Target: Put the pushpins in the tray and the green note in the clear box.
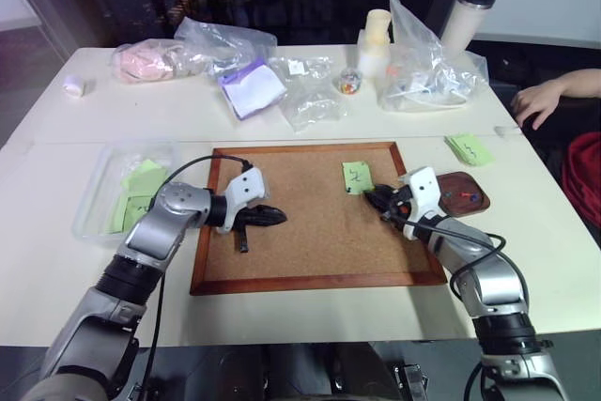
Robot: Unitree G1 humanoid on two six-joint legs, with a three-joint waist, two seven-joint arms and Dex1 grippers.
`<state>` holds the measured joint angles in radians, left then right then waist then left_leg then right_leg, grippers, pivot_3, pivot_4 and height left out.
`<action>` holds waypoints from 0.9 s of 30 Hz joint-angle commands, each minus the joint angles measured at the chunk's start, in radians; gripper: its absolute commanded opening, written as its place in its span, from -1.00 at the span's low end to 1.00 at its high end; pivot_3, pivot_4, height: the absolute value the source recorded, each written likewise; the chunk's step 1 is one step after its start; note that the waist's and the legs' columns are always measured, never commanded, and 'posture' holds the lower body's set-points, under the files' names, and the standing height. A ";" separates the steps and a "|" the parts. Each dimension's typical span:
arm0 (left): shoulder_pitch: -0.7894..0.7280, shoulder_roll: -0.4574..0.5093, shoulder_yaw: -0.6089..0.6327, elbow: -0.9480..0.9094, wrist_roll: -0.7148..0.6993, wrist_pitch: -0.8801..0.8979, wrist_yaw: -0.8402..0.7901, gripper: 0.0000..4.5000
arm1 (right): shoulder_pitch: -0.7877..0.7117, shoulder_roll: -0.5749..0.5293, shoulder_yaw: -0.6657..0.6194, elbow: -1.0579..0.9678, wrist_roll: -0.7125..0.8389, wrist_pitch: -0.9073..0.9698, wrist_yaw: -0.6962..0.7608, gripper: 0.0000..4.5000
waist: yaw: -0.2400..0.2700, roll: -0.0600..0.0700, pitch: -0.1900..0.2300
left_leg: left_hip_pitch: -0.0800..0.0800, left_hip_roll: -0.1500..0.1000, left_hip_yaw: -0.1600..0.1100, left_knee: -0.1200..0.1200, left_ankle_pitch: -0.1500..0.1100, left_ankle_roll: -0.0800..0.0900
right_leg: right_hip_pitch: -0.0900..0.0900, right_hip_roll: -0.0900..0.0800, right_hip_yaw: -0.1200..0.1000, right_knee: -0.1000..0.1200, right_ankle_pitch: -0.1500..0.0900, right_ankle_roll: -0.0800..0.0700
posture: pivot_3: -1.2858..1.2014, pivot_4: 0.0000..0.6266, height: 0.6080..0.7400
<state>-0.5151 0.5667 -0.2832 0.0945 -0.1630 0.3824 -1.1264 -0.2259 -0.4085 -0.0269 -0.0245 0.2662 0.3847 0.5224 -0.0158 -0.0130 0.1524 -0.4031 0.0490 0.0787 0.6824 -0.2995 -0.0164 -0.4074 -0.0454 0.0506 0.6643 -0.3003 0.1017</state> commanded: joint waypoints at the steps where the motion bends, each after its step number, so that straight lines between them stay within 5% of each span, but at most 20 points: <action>1: 0.030 0.012 -0.031 0.023 0.034 0.015 0.002 -1.00 | -0.012 0.011 -0.006 -0.005 -0.003 -0.022 0.000 -0.98 | 0.000 0.000 0.000 | 0.000 0.000 0.000 0.000 0.000 0.000 | 0.000 0.000 0.000 0.000 0.000 0.000 | 0.03 -0.52 0.91; 27: 0.042 0.045 -0.091 0.049 0.108 -0.021 -0.004 -1.00 | 0.014 0.033 -0.073 -0.071 -0.017 -0.137 -0.075 -0.98 | 0.000 0.000 0.000 | 0.000 0.000 0.000 0.000 0.000 0.000 | 0.000 0.000 0.000 0.000 0.000 0.000 | 0.03 -0.52 0.91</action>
<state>-0.5167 0.5861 -0.3210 0.0887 -0.1175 0.3361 -1.1215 -0.2054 -0.3660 -0.0391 -0.0472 0.2412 0.2783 0.4748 -0.0159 -0.0128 0.1521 -0.4027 0.0491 0.0786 0.6825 -0.2995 -0.0164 -0.4072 -0.0455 0.0508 0.6646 -0.3003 0.1017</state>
